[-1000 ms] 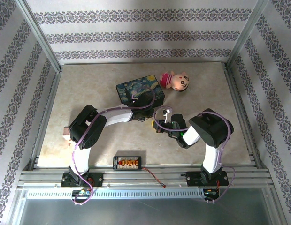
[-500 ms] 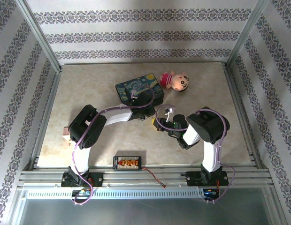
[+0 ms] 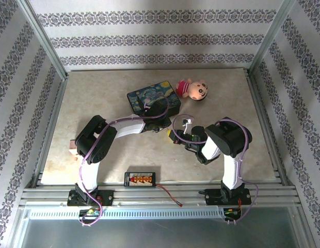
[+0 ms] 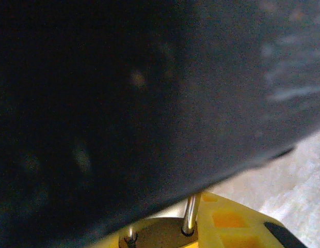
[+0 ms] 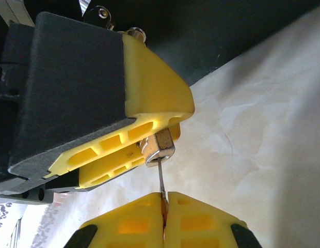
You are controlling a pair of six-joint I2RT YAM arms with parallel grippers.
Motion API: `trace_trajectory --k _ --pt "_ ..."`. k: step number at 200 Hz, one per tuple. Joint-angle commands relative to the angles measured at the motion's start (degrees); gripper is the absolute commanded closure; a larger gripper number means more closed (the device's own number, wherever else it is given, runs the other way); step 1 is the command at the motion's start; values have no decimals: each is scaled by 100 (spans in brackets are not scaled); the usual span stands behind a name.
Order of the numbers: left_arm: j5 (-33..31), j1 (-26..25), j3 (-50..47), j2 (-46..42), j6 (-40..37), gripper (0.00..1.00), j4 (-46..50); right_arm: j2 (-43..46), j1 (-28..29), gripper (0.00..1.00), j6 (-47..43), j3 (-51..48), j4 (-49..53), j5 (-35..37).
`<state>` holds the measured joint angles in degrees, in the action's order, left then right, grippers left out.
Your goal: Unlock a padlock with a key
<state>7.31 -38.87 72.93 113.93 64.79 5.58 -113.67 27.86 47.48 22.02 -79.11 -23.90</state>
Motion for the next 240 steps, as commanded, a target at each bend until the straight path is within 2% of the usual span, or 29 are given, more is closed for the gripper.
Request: trace_trajectory --k 1,115,240 --pt "674 -112 -120 -81 174 88 -158 -269 65 100 26 277 27 -1" --pt "824 -116 -215 -64 249 92 -288 -427 229 100 94 514 76 108" --pt "876 -121 -319 -125 261 93 -365 -340 -61 100 601 527 -34 169"
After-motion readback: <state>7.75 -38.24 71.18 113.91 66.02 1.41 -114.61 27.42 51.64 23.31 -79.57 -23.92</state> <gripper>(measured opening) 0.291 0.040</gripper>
